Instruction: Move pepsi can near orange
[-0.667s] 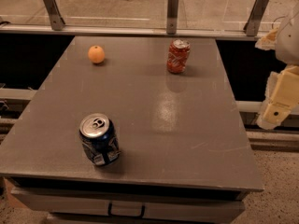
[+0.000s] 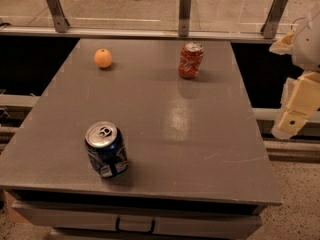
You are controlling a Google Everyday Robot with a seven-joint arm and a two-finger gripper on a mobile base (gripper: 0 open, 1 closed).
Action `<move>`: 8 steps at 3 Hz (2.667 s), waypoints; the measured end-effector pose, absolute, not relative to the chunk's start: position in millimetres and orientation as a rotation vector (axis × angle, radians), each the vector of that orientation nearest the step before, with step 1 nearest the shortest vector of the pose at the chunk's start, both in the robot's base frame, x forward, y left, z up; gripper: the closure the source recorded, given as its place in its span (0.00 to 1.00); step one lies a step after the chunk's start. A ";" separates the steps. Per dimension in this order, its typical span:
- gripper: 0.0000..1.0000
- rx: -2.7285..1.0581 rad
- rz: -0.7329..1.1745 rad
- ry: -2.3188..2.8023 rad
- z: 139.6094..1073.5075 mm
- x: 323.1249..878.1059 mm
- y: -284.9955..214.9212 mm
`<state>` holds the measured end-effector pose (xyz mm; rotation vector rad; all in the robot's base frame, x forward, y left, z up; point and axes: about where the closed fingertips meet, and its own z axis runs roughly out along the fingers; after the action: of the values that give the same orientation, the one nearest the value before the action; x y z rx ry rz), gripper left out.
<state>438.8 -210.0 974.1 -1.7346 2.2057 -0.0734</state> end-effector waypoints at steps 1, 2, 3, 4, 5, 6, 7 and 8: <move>0.00 -1.808 0.085 2.100 942.1 440.2 -167.6; 0.00 -1.905 0.359 1.924 901.5 435.0 -95.6; 0.00 -1.966 0.590 1.765 873.5 419.0 -34.5; 0.00 -1.984 0.748 1.632 861.2 399.0 12.3; 0.00 -1.955 0.845 1.567 854.7 383.5 42.5; 0.00 -1.904 0.918 1.521 853.4 378.1 68.9; 0.18 -1.850 0.959 1.527 852.4 380.3 84.7; 0.42 -1.799 0.987 1.554 852.3 383.8 96.1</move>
Offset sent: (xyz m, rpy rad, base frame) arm -0.0158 0.1985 -0.1146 0.4756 0.2070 0.4847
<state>383.8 96.1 852.3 -1.7993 1.5545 0.9874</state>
